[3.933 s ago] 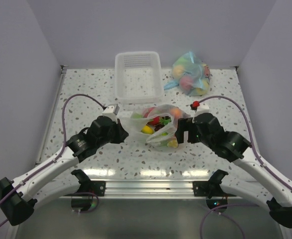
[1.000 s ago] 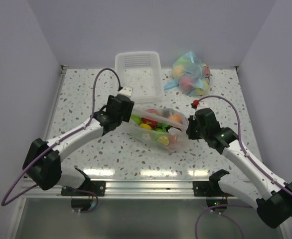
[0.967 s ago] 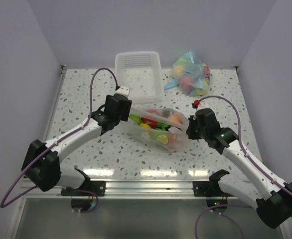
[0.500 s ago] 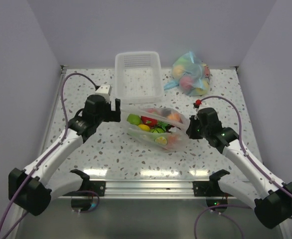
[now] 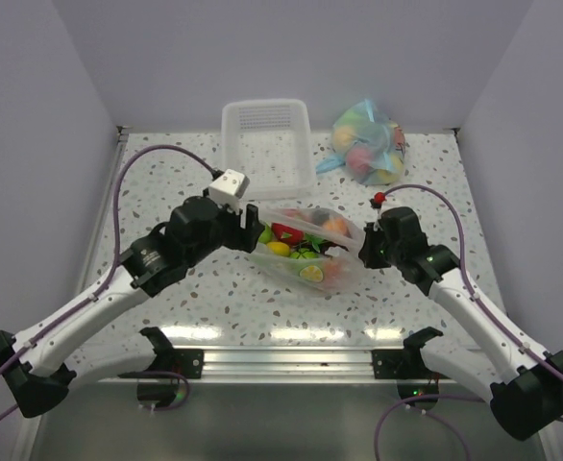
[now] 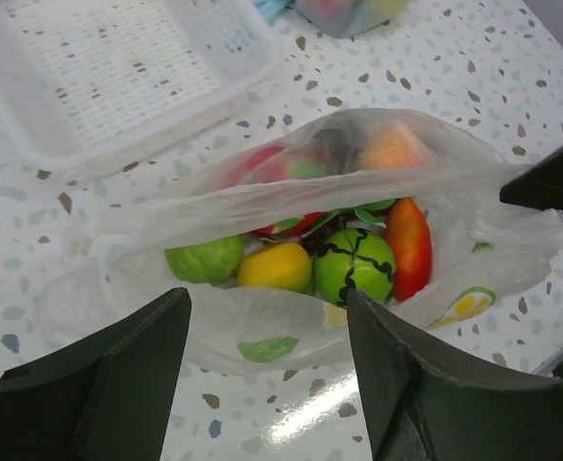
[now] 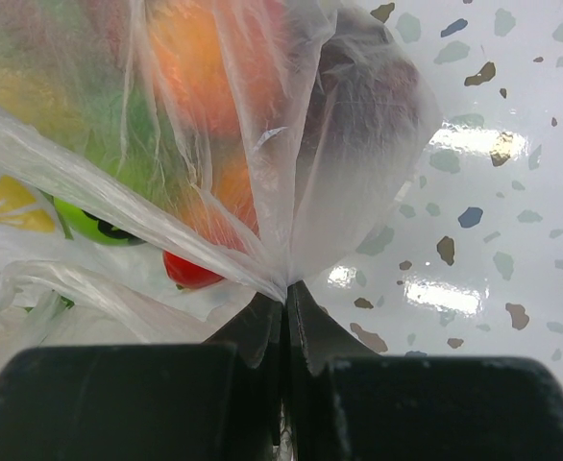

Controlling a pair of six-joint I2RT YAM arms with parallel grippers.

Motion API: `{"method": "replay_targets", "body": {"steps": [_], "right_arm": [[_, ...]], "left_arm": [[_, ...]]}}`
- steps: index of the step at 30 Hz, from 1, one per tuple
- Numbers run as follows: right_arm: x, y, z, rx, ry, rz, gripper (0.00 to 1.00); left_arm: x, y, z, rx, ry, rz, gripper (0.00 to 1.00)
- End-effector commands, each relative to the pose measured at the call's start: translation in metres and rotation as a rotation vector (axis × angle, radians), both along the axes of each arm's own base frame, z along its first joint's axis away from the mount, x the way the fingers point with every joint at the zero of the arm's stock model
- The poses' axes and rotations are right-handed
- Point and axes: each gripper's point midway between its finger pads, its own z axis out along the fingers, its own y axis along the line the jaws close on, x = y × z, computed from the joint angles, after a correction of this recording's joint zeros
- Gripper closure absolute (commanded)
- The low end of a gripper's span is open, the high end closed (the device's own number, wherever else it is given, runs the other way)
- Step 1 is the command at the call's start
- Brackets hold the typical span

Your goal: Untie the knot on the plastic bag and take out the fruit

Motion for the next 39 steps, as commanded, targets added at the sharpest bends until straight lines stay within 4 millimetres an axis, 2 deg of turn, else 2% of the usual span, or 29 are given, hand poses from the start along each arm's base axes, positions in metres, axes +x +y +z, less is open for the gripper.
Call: {"method": "replay_targets", "body": {"steps": [1,3,4,5,6,9,10,11,14,17,19,20,24,27,29,32,33,35,36,38,39], "right_arm": [[0.006,0.007,0.016,0.016,-0.036,0.031,1.0],[0.006,0.008,0.017,0.02,-0.039,0.03,1.0],[0.006,0.009,0.017,0.022,-0.039,0.03,1.0],[0.007,0.009,0.017,0.025,-0.04,0.027,1.0],[0.007,0.009,0.017,0.026,-0.039,0.024,1.0],[0.009,0.008,0.016,0.038,-0.043,-0.001,1.0],[0.009,0.007,0.015,0.038,-0.045,-0.018,1.0],[0.011,0.008,0.016,0.057,-0.051,-0.04,1.0],[0.011,0.011,0.007,0.108,-0.034,-0.085,1.0],[0.009,0.015,-0.012,0.15,0.005,-0.129,1.0],[0.01,0.016,-0.017,0.17,0.011,-0.148,1.0],[0.012,0.017,-0.015,0.19,0.001,-0.164,1.0],[0.008,0.015,-0.025,0.189,0.017,-0.18,1.0],[0.004,0.012,-0.029,0.178,0.024,-0.179,1.0],[-0.002,0.009,-0.032,0.171,0.03,-0.18,1.0],[-0.01,0.004,-0.037,0.16,0.039,-0.177,1.0],[-0.012,0.003,-0.036,0.163,0.03,-0.177,1.0],[-0.018,0.0,-0.041,0.159,0.043,-0.179,1.0],[-0.019,0.0,-0.04,0.164,0.037,-0.178,1.0],[-0.024,-0.001,-0.045,0.171,0.049,-0.184,1.0],[-0.024,-0.002,-0.047,0.173,0.05,-0.191,1.0]], "left_arm": [[-0.003,-0.04,-0.002,-0.017,0.02,-0.045,0.3],[-0.008,-0.062,-0.007,-0.002,0.026,-0.074,0.34],[-0.003,-0.076,-0.019,0.016,0.045,-0.079,0.36],[-0.009,-0.088,-0.026,0.025,0.058,-0.105,0.36],[-0.008,-0.098,-0.043,0.056,0.091,-0.114,0.37],[-0.024,-0.117,-0.07,0.091,0.147,-0.155,0.38],[-0.03,-0.117,-0.089,0.126,0.183,-0.161,0.39],[-0.042,-0.123,-0.1,0.127,0.218,-0.19,0.39],[-0.077,-0.127,-0.137,0.173,0.315,-0.264,0.4],[-0.109,-0.12,-0.174,0.256,0.413,-0.32,0.4],[-0.126,-0.109,-0.201,0.327,0.464,-0.341,0.39],[-0.135,-0.108,-0.207,0.354,0.474,-0.362,0.38],[-0.151,-0.094,-0.236,0.479,0.519,-0.378,0.34],[-0.152,-0.094,-0.238,0.5,0.52,-0.371,0.3],[-0.145,-0.096,-0.228,0.48,0.491,-0.337,0.27],[-0.136,-0.107,-0.191,0.365,0.424,-0.313,0.18],[-0.135,-0.111,-0.172,0.303,0.394,-0.318,0.13],[-0.131,-0.118,-0.146,0.229,0.358,-0.312,0.09],[-0.129,-0.122,-0.124,0.169,0.332,-0.311,0.06],[-0.124,-0.124,-0.104,0.107,0.304,-0.289,0.03],[-0.12,-0.125,-0.087,0.06,0.278,-0.275,0.03]]}}
